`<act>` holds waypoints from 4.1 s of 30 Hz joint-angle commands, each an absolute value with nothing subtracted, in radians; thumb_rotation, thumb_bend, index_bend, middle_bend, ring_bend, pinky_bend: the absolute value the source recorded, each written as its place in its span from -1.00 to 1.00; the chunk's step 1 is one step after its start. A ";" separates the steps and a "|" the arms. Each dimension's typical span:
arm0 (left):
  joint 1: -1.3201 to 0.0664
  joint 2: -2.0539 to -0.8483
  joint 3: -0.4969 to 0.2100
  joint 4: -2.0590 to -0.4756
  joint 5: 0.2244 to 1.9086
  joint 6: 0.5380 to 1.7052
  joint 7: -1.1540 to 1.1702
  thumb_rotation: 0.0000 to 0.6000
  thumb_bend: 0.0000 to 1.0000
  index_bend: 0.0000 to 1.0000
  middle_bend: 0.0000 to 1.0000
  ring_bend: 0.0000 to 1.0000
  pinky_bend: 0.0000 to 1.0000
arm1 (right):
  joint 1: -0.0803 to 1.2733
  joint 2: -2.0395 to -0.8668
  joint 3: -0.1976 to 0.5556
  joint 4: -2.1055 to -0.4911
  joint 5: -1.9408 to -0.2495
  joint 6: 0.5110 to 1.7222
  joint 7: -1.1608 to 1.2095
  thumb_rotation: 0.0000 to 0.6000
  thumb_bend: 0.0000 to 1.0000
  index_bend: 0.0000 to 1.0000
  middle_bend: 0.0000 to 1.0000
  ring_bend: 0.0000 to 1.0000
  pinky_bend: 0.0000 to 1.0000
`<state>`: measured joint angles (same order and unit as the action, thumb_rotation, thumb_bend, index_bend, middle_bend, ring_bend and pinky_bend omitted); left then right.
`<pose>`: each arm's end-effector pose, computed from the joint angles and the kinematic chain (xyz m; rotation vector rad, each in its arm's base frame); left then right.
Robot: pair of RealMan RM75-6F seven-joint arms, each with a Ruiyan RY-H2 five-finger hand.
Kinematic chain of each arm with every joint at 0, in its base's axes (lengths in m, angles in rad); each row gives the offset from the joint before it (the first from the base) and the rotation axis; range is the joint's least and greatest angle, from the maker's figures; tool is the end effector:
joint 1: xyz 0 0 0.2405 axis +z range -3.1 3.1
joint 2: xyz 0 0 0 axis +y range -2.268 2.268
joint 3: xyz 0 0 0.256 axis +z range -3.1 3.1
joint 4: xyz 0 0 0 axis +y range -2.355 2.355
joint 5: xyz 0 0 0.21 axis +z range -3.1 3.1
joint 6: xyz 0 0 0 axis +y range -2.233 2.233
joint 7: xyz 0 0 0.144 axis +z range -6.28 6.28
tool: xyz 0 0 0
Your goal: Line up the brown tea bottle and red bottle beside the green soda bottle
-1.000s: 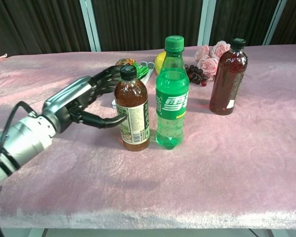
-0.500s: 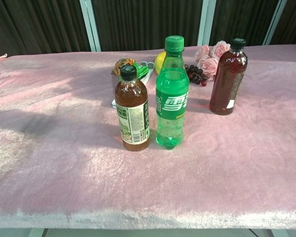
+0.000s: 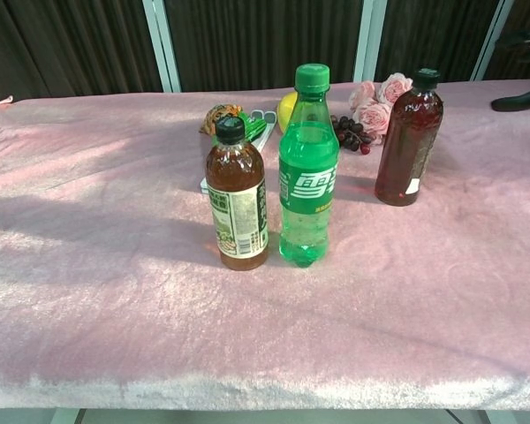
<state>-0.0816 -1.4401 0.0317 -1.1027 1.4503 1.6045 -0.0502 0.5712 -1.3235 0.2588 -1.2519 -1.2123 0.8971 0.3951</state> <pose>-0.3718 0.1681 0.1098 -1.3615 -0.7656 -0.8121 -0.2720 -0.3787 0.1062 1.3732 -1.3076 1.1095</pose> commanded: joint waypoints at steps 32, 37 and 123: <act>-0.071 -1.434 -0.016 -1.108 1.476 1.551 -0.055 1.00 -0.38 -1.00 -0.99 -1.00 -1.00 | 0.677 -1.489 0.244 -1.151 -1.252 0.692 0.528 1.00 -0.44 -1.00 -1.00 -1.00 -0.79; -0.070 -1.433 -0.020 -1.110 1.478 1.546 -0.055 1.00 -0.38 -1.00 -1.00 -1.00 -1.00 | 0.677 -1.487 0.231 -1.176 -1.291 0.709 0.561 1.00 -0.44 -1.00 -1.00 -1.00 -0.78; -0.012 -1.390 -0.008 -1.197 1.541 1.618 0.017 1.00 -0.34 -1.00 -1.00 -1.00 -1.00 | 0.054 -1.070 -0.141 -1.660 -1.466 1.597 -0.137 1.00 -0.44 -1.00 -1.00 -1.00 -0.77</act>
